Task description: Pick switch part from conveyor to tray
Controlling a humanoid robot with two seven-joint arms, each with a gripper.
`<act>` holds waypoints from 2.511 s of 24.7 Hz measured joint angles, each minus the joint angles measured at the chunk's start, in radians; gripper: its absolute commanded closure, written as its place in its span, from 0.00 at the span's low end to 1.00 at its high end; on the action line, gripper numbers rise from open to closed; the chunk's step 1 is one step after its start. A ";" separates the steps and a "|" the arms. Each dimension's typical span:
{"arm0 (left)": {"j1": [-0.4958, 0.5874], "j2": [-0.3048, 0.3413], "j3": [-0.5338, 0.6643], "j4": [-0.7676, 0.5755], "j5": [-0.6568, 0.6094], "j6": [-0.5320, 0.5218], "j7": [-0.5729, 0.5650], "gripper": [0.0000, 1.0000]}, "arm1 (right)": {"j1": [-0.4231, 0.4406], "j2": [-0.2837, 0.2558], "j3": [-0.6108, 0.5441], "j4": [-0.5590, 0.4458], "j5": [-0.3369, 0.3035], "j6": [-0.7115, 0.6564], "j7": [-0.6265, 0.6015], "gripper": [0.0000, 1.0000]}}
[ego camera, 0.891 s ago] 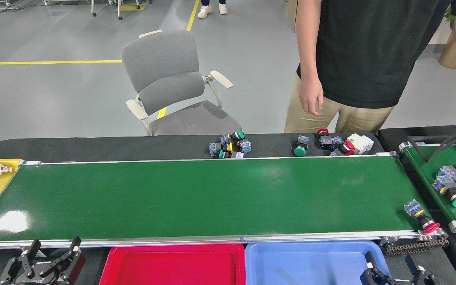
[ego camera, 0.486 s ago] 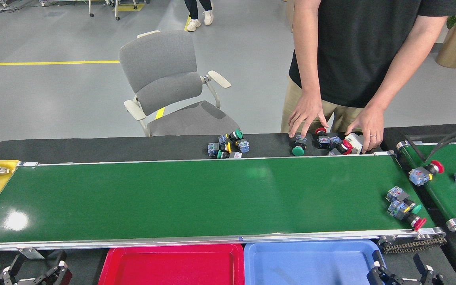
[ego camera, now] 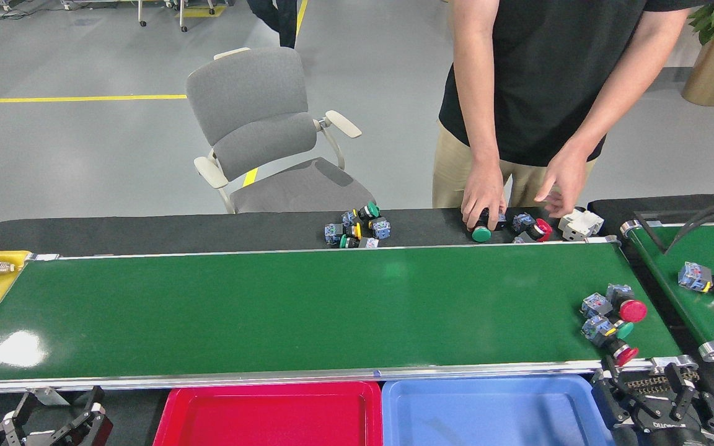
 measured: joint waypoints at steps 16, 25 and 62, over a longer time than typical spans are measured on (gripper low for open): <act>-0.026 0.013 -0.002 0.023 -0.001 0.000 0.000 0.00 | -0.246 -0.014 0.196 0.250 0.049 0.064 0.011 0.00; -0.030 0.013 -0.003 0.027 -0.001 0.005 0.000 0.00 | -0.354 -0.017 0.374 0.368 0.049 0.155 0.012 0.72; -0.002 0.012 0.002 0.012 -0.001 0.002 0.001 0.00 | 0.061 0.170 0.225 -0.123 0.037 -0.298 -0.026 0.01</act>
